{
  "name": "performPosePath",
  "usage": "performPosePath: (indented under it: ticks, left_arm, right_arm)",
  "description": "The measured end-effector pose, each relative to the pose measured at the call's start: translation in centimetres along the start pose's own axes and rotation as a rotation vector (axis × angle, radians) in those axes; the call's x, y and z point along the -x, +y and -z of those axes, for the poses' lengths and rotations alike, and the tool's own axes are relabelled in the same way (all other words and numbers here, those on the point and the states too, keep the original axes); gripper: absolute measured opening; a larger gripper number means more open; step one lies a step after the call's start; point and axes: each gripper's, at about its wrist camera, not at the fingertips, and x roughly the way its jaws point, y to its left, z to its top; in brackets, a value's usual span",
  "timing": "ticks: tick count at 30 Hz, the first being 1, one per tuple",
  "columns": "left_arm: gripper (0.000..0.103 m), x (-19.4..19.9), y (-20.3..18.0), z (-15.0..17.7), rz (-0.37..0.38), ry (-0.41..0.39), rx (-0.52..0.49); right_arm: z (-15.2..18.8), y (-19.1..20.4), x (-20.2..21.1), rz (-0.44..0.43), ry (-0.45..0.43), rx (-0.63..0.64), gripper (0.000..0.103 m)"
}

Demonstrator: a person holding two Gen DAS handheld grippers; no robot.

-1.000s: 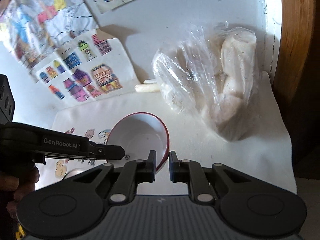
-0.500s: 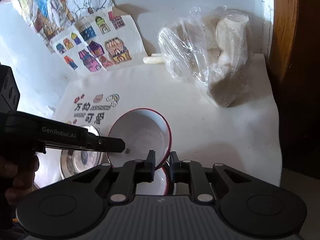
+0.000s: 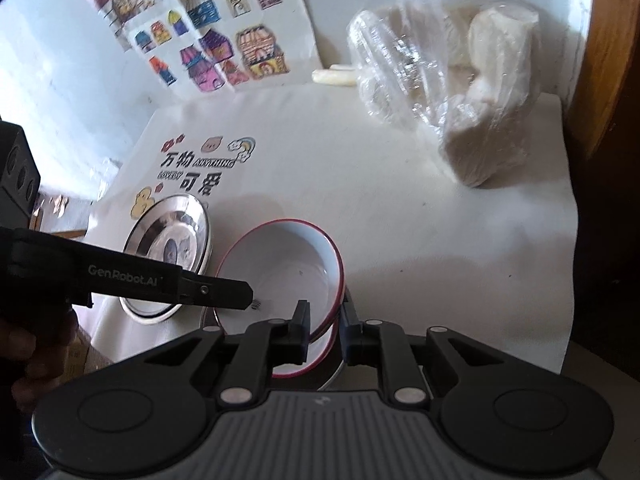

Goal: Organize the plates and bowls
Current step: 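Carry the second white bowl with both tools and lower it into the bowl stack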

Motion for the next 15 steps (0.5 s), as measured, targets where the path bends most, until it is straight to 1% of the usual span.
performPosePath:
  ticks: [5,15]
  left_arm:
    - [0.015,-0.4,0.1,0.5,-0.038,0.023,0.0]
    - [0.017,-0.7,0.5,0.6,-0.053,0.045,0.005]
  right_arm:
    - [0.1,0.5,-0.6,-0.009,0.034,0.022,0.018]
    - [0.3,1.0,-1.4,-0.01,0.069,0.038,0.019]
